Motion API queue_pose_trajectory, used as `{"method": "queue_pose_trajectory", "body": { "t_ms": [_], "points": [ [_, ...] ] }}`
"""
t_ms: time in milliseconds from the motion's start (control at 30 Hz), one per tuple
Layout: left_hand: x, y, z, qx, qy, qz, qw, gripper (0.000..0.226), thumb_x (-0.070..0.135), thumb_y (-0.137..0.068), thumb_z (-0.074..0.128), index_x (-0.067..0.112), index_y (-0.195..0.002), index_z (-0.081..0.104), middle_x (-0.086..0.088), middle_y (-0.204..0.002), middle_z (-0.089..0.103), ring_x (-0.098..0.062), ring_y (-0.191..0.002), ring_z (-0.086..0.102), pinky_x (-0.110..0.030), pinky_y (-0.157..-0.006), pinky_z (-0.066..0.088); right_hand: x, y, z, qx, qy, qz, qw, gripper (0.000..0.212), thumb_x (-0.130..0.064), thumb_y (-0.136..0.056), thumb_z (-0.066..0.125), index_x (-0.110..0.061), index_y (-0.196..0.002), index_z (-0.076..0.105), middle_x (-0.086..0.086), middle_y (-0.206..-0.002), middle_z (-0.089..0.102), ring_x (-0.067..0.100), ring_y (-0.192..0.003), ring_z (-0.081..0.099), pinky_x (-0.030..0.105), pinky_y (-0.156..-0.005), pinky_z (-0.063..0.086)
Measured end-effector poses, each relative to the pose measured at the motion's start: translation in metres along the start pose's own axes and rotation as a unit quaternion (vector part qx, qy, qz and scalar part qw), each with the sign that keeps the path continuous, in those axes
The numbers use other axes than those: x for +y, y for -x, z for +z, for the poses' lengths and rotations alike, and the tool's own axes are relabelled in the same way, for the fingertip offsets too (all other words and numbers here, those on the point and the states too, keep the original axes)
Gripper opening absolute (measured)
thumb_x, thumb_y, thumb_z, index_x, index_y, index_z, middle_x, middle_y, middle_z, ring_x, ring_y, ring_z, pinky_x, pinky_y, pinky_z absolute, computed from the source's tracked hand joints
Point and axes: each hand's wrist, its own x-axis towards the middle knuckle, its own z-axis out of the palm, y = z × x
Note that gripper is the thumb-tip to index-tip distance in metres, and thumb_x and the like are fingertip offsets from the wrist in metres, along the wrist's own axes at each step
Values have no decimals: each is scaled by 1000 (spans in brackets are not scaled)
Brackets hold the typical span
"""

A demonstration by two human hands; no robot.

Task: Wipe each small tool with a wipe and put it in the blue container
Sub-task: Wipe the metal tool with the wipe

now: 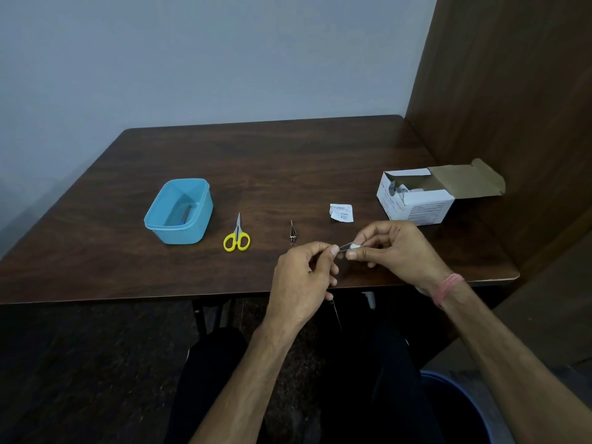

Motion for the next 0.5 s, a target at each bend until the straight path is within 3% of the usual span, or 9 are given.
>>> {"method": "queue_pose_trajectory", "body": {
  "t_ms": [300, 400, 500],
  "points": [
    [-1, 3, 3, 27, -48, 34, 998, 19, 29, -111, 70, 33, -106, 87, 14, -84, 81, -6, -67, 75, -27, -53, 64, -4, -5, 2, -21, 25, 34, 999, 32, -29, -70, 99, -8, -89, 84, 8, -87, 84, 11, -78, 74, 22, -65, 58],
    [-1, 2, 4, 36, -66, 39, 996, 18, 30, -110, 71, 36, -104, 88, 16, -82, 81, -7, -66, 76, -29, -54, 65, -7, -7, -3, -58, 31, 41, 997, 31, -34, -70, 98, -14, -92, 87, 8, -93, 85, 13, -84, 74, 27, -72, 59],
    [0, 2, 5, 33, -69, 37, 996, 17, 35, -108, 73, 36, -102, 88, 16, -80, 81, -7, -66, 76, -30, -54, 65, -9, -10, -10, -97, 41, 45, 993, 31, -25, -73, 99, -17, -100, 87, 8, -100, 84, 16, -93, 75, 33, -88, 60]
  ]
}}
